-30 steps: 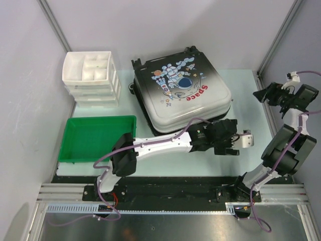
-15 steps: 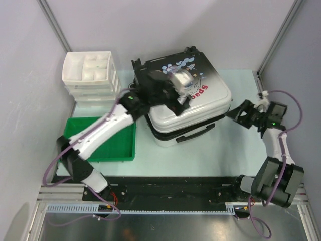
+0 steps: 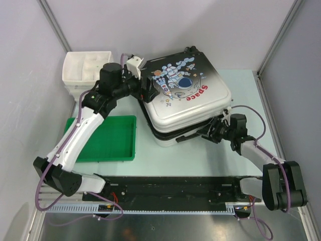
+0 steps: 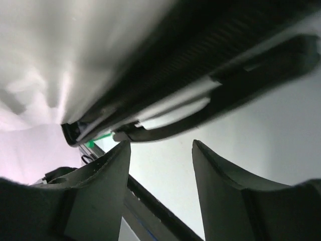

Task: Open, take out, and arrange the luggage

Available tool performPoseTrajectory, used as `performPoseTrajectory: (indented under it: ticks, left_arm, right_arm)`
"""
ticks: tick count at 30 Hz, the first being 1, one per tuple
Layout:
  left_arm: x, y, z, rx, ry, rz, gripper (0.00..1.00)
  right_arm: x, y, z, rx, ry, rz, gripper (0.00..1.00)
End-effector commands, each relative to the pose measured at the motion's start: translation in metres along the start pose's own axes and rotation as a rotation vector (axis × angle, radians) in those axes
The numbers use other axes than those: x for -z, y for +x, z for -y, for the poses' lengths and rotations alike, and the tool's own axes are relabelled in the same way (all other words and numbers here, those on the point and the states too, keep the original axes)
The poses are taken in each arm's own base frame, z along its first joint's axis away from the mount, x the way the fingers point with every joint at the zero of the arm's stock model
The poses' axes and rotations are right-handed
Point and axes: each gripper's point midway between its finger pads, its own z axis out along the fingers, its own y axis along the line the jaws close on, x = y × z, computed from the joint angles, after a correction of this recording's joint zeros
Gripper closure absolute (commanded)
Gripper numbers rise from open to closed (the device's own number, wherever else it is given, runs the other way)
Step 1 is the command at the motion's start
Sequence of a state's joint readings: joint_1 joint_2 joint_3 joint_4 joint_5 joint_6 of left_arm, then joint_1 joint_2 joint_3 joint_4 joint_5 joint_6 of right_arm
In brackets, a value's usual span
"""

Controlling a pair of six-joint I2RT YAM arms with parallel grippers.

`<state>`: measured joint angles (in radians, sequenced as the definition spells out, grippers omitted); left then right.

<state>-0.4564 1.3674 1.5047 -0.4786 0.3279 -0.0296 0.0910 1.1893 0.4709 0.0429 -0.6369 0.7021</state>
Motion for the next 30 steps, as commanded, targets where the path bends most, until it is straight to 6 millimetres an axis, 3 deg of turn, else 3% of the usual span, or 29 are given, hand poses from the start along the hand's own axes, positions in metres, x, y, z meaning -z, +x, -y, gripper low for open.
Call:
performPoseTrajectory:
  ticks: [1,8,11,14,16,19,20,22,23,25,26,29,30]
  left_arm:
    - [0.018,-0.008,0.010,0.033,0.033,0.048,0.00]
    - [0.021,-0.003,0.012,0.039,0.040,0.046,0.00]
    - [0.019,-0.002,0.011,0.041,0.041,0.045,0.00]
    - [0.018,-0.003,0.012,0.044,0.046,0.046,0.00]
    - [0.017,-0.001,0.011,0.045,0.043,0.042,0.00]
    - [0.017,0.002,0.004,0.073,0.022,0.037,0.00]
    - [0.016,0.004,0.004,0.125,0.035,0.029,0.00]
    - [0.017,0.005,-0.009,0.211,0.026,0.027,0.00]
    - [0.016,0.007,-0.011,0.230,0.041,0.018,0.00]
    - [0.017,0.006,-0.020,0.235,0.026,0.025,0.01]
    - [0.017,0.007,-0.020,0.233,0.028,0.025,0.01]
    - [0.017,0.008,-0.020,0.222,0.036,0.024,0.01]
    - [0.017,0.008,-0.021,0.222,0.032,0.023,0.01]
  right_arm:
    - [-0.015,-0.034,-0.026,0.035,-0.059,0.162,0.43]
    - [-0.026,-0.029,0.003,-0.049,0.017,0.197,0.47]
    - [-0.026,-0.019,0.007,-0.067,0.021,0.175,0.47]
    - [-0.026,-0.026,0.007,-0.074,0.017,0.213,0.46]
    - [-0.024,-0.042,0.010,-0.079,0.021,0.271,0.49]
    - [-0.018,-0.052,0.025,-0.109,0.065,0.281,0.70]
    - [-0.009,-0.068,0.035,-0.136,0.086,0.315,0.86]
    - [0.000,-0.071,0.049,-0.175,0.098,0.285,1.00]
    - [0.014,-0.092,0.059,-0.196,0.115,0.332,1.00]
    - [0.028,-0.102,0.074,-0.177,0.156,0.334,1.00]
    - [0.045,-0.124,0.082,-0.172,0.175,0.396,1.00]
    - [0.067,-0.150,0.099,-0.127,0.220,0.441,1.00]
    - [0.086,-0.179,0.100,-0.102,0.237,0.504,1.00]
